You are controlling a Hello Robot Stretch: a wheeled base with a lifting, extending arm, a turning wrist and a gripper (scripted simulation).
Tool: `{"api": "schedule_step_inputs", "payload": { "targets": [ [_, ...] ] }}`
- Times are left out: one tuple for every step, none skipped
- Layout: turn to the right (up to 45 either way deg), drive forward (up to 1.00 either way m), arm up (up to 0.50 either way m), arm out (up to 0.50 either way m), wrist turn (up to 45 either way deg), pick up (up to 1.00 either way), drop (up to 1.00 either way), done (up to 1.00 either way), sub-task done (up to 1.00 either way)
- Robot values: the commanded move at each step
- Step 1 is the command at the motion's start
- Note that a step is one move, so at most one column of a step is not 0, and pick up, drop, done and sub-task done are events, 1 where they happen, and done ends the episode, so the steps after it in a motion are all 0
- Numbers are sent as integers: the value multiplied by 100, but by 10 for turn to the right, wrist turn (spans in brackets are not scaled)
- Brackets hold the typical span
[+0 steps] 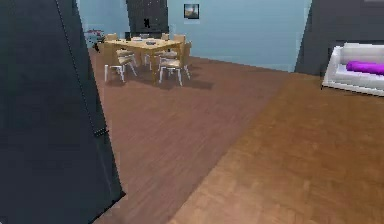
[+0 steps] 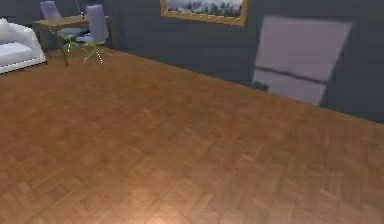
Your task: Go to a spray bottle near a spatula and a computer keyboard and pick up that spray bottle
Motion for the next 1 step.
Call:
{"api": "schedule_step_inputs", "payload": {
  "targets": [
    [0, 100, 0, 0, 0, 0, 0, 0, 0]
  ]
}}
